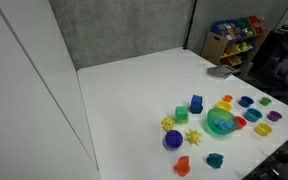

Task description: Put the yellow object inside the bowl

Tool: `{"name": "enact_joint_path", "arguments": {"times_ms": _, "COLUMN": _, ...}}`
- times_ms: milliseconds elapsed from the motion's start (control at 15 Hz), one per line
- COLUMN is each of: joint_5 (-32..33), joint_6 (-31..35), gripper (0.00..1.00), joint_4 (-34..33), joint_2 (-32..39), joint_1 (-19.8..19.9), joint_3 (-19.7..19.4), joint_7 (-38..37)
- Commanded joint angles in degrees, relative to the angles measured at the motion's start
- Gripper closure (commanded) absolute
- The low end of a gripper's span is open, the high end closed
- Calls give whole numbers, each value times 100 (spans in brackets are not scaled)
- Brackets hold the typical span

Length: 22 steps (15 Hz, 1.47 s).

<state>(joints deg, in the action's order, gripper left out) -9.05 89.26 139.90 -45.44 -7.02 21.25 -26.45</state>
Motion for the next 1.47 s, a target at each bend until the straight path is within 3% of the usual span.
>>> {"name": "enact_joint_path", "arguments": {"times_ms": 0, "joint_5": 7, "joint_6": -8, "gripper": 0, "joint_4": -9, "joint_2": 6, "joint_1": -7, "joint_3": -7, "joint_7": -4}}
{"name": "enact_joint_path", "arguments": {"times_ms": 467, "joint_5": 97, "joint_6": 331, "gripper": 0, "joint_4": -119, "joint_2": 345, "joint_1": 107, "joint_3": 6, "joint_7": 42}}
{"name": "enact_joint_path", "arguments": {"times_ms": 1000, "joint_5": 671, "joint_6": 2047, "gripper": 0, "joint_4": -6, "joint_2": 1541, "joint_1": 371, "joint_3": -236, "joint_7": 124}}
{"name": "enact_joint_path", "arguments": {"times_ms": 1400, "joint_5": 710, "joint_6": 3400, "gripper": 0, "joint_4": 122, "joint_2": 2681, "joint_1": 287, "joint_3": -683, "joint_7": 606}}
